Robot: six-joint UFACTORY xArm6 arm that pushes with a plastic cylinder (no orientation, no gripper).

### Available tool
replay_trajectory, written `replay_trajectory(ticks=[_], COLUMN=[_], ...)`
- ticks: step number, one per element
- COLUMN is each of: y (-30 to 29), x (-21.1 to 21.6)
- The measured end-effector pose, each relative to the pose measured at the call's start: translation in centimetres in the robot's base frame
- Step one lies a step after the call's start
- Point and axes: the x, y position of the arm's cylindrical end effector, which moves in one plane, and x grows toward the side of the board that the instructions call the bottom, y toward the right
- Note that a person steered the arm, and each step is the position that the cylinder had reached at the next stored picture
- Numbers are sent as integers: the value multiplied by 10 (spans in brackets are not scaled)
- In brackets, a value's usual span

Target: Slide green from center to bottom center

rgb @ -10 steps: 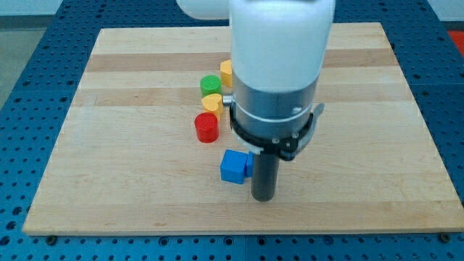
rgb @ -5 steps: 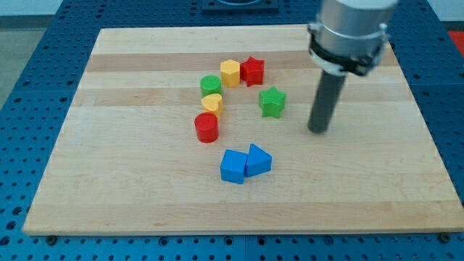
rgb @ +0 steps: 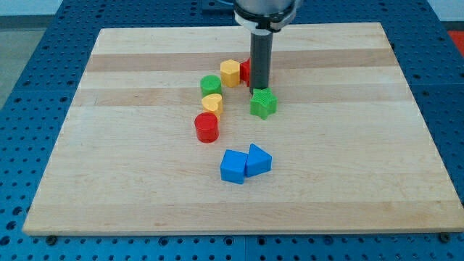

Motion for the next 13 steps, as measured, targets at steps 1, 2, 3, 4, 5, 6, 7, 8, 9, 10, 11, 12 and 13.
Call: replay_trajectory(ticks=[1,2,3,4,5,6,7,8,9,10,11,12,13], y=[-11,-2,22,43,40,22,16,16,24,38,53,61,61], x=[2,10,23,35,45,29,31,50,65,70,76,91,109])
